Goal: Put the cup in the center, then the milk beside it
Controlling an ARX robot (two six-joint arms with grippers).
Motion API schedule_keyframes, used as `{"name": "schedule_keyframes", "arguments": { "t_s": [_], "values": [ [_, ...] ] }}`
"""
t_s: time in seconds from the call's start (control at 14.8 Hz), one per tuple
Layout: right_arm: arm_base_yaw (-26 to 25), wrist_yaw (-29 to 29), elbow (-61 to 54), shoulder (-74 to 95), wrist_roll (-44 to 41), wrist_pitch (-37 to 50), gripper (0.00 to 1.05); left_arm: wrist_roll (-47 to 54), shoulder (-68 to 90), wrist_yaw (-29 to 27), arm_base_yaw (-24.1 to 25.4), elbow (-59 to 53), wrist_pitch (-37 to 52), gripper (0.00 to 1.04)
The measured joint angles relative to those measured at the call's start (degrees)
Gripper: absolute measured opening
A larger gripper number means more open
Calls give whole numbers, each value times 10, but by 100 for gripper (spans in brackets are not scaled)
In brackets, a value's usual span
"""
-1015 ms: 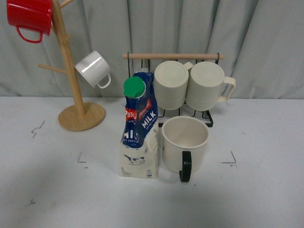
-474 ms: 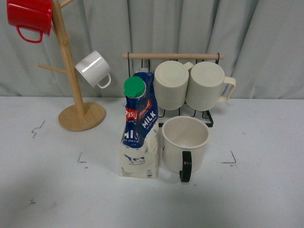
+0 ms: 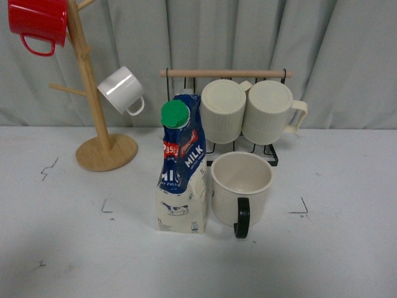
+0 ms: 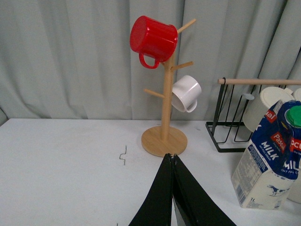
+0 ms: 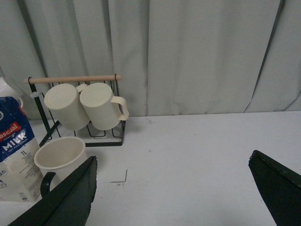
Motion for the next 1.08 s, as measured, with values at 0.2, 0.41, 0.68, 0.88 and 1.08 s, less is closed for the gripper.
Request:
{"name": "schedule_keyframes", "arguments": {
  "t_s": [0.2,0.41,0.68,0.88,1.08],
  "values": [
    [0,0,0,0,0,0,98,0,-35,-1,0,1,-43,2],
    [0,0,0,0,0,0,98,0,-116,0,0,0,-123,2],
    [0,0,0,0,0,0,98,0,-116,0,0,0,-121,2],
    [0,0,0,0,0,0,98,0,-116,0,0,0,-121,35],
    [0,0,0,0,0,0,98,0,-116,0,0,0,-121,71]
  ]
}}
